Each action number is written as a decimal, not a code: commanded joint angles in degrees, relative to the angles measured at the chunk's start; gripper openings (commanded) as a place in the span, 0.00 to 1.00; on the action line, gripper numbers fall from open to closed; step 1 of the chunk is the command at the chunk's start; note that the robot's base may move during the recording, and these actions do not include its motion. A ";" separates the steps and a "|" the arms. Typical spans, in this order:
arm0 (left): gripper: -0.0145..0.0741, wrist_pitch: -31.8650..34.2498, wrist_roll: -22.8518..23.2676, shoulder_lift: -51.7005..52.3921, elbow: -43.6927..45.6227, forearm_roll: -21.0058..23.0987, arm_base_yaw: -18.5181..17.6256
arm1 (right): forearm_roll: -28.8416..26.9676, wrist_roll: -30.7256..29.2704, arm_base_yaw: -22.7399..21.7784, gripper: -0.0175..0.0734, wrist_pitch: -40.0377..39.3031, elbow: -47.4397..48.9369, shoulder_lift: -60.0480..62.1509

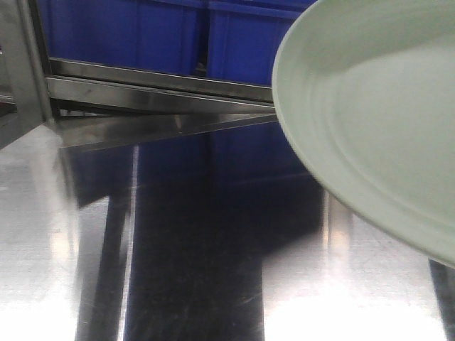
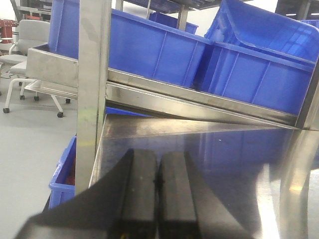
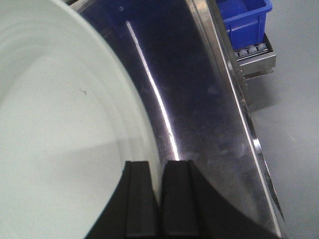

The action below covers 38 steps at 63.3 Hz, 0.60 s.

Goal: Place green plate on second shelf with right arm
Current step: 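Hold the plate raised in the right gripper beside the robot, then keep the plate held in the right gripper while driving away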

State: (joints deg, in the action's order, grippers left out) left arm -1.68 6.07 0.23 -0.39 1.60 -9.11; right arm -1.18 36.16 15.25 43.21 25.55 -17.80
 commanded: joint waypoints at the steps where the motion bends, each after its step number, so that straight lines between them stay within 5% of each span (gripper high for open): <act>1: 0.31 4.99 0.19 1.04 -2.34 0.47 -0.27 | 0.33 0.21 -0.39 0.25 -5.84 1.74 -0.27; 38: 0.31 4.99 0.19 1.04 -2.34 0.47 -0.27 | 0.33 0.21 -0.39 0.25 -5.84 1.74 -0.27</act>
State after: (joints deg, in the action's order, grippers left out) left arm -1.68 6.07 0.23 -0.39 1.60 -9.11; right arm -1.18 36.16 15.25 43.21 25.55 -17.80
